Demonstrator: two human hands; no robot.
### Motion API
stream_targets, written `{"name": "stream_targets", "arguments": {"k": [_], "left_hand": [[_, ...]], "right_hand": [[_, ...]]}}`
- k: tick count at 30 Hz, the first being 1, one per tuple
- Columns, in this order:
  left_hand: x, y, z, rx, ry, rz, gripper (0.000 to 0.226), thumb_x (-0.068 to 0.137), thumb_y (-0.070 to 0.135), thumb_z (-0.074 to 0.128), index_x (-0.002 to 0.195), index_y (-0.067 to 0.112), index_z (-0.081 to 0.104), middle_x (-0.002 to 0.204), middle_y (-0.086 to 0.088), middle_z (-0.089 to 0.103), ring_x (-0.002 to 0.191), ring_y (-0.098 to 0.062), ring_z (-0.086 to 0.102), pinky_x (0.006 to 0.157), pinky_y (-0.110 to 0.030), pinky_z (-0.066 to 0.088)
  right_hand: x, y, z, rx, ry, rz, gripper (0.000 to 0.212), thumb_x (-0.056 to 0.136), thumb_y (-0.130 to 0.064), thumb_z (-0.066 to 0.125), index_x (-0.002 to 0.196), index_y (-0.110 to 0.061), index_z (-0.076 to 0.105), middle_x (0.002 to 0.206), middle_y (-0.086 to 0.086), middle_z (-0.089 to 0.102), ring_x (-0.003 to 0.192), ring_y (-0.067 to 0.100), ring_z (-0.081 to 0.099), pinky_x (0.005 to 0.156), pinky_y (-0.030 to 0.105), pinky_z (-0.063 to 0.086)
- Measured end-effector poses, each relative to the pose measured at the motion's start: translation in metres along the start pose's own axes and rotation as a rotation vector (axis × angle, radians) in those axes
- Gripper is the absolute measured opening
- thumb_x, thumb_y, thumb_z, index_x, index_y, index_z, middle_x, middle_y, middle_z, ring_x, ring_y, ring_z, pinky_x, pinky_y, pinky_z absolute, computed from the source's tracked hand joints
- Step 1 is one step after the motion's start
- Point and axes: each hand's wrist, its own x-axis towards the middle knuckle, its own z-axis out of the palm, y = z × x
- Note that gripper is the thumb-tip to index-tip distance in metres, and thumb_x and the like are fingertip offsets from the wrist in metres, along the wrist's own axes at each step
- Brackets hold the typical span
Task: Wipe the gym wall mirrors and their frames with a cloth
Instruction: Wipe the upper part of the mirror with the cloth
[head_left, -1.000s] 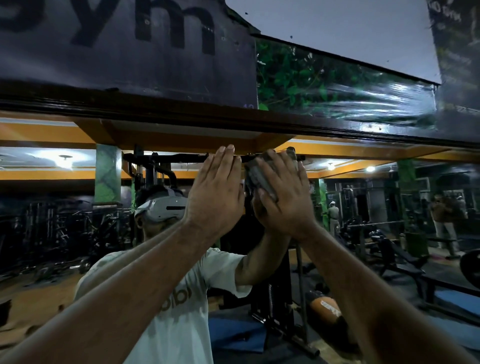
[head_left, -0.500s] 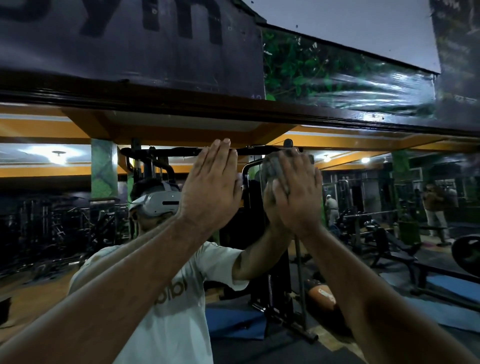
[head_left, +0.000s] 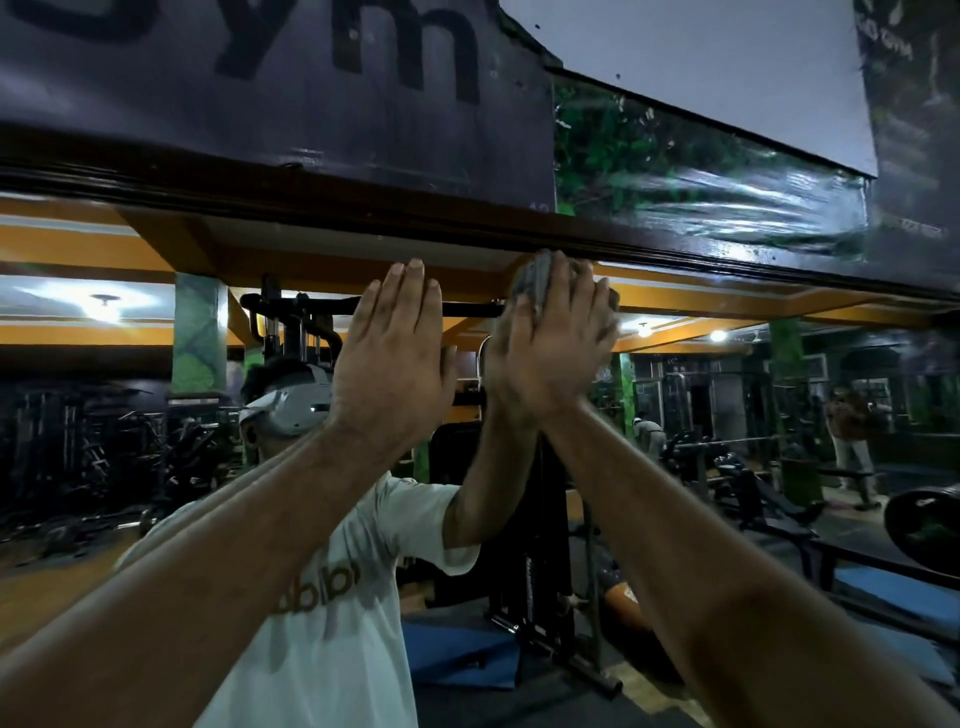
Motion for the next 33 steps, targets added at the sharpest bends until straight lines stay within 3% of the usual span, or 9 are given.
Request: {"name": "stream_targets", "arguments": {"k": [4,7,10,15,21,23,26,31,33], "left_hand": [[-0.001,-0.003,-0.005,-0.022,0.02,-0.005,0.067,0.1,0.038,0.039,0.154,-0.002,0.031,0.164,-0.022,0.023,0.154,-0.033,0.02,0.127,-0.046,0.014],[-0.003,-0.014,-0.009,-0.004,0.033,-0.039,0.068,0.1,0.037,0.046,0.153,-0.002,0.032,0.163,-0.024,0.024,0.154,-0.035,0.02,0.127,-0.046,0.013],[-0.005,-0.021,-0.011,-0.001,0.02,-0.039,0.069,0.1,0.041,0.041,0.154,-0.002,0.032,0.164,-0.024,0.022,0.154,-0.035,0.018,0.127,-0.046,0.012],[-0.016,-0.019,-0.014,-0.086,0.112,-0.009,0.063,0.103,0.038,0.029,0.151,-0.002,0.038,0.162,-0.024,0.027,0.153,-0.035,0.023,0.126,-0.048,0.018],[-0.039,-0.026,-0.005,-0.05,0.026,0.017,0.069,0.101,0.041,0.032,0.154,-0.002,0.031,0.164,-0.025,0.021,0.154,-0.035,0.017,0.127,-0.047,0.012],[-0.041,-0.029,-0.003,-0.028,0.014,0.039,0.071,0.101,0.044,0.03,0.155,-0.002,0.028,0.165,-0.024,0.019,0.155,-0.034,0.014,0.127,-0.048,0.012],[-0.043,-0.033,0.002,0.015,-0.004,0.079,0.071,0.104,0.045,0.028,0.157,-0.002,0.022,0.166,-0.024,0.014,0.156,-0.034,0.009,0.127,-0.049,0.012],[-0.044,-0.032,0.004,0.034,-0.037,0.08,0.071,0.105,0.044,0.016,0.159,-0.001,0.012,0.167,-0.024,0.004,0.157,-0.034,0.0,0.127,-0.049,0.007],[-0.044,-0.031,0.003,0.021,-0.047,0.072,0.07,0.105,0.044,0.011,0.159,-0.001,0.008,0.168,-0.023,0.001,0.157,-0.033,-0.002,0.127,-0.049,0.005]], "right_hand": [[-0.002,-0.007,-0.002,0.064,-0.101,-0.412,0.061,0.103,-0.045,0.036,0.16,-0.025,0.037,0.168,0.005,0.031,0.158,0.027,0.019,0.125,0.062,0.015],[0.014,0.004,0.001,0.038,-0.016,-0.237,0.06,0.102,-0.044,0.038,0.159,-0.026,0.038,0.168,0.005,0.033,0.158,0.027,0.022,0.122,0.063,0.022],[0.004,-0.026,0.0,0.055,-0.056,-0.103,0.064,0.101,-0.048,0.032,0.162,-0.028,0.032,0.171,0.004,0.025,0.16,0.027,0.013,0.126,0.062,0.011],[-0.015,-0.015,-0.005,0.096,-0.153,-0.538,0.063,0.099,-0.042,0.041,0.16,-0.026,0.037,0.17,0.003,0.028,0.16,0.023,0.014,0.127,0.058,0.011],[-0.033,-0.007,-0.003,0.024,-0.021,-0.039,0.064,0.102,-0.049,0.032,0.161,-0.025,0.034,0.169,0.005,0.031,0.159,0.027,0.018,0.124,0.063,0.016],[-0.052,-0.016,-0.006,0.057,-0.108,-0.185,0.067,0.102,-0.051,0.031,0.163,-0.025,0.029,0.172,0.004,0.023,0.16,0.025,0.01,0.128,0.058,0.006],[-0.071,0.006,-0.018,0.04,-0.149,-0.478,0.066,0.101,-0.048,0.034,0.16,-0.021,0.037,0.17,0.005,0.028,0.16,0.023,0.013,0.128,0.057,0.01],[-0.085,0.0,-0.014,0.01,-0.03,0.156,0.07,0.099,-0.054,0.027,0.161,-0.022,0.035,0.168,0.007,0.032,0.158,0.029,0.019,0.123,0.065,0.018],[-0.095,-0.02,-0.011,0.038,-0.09,0.078,0.072,0.101,-0.059,0.022,0.163,-0.024,0.029,0.17,0.006,0.026,0.159,0.03,0.015,0.126,0.063,0.009]]}}
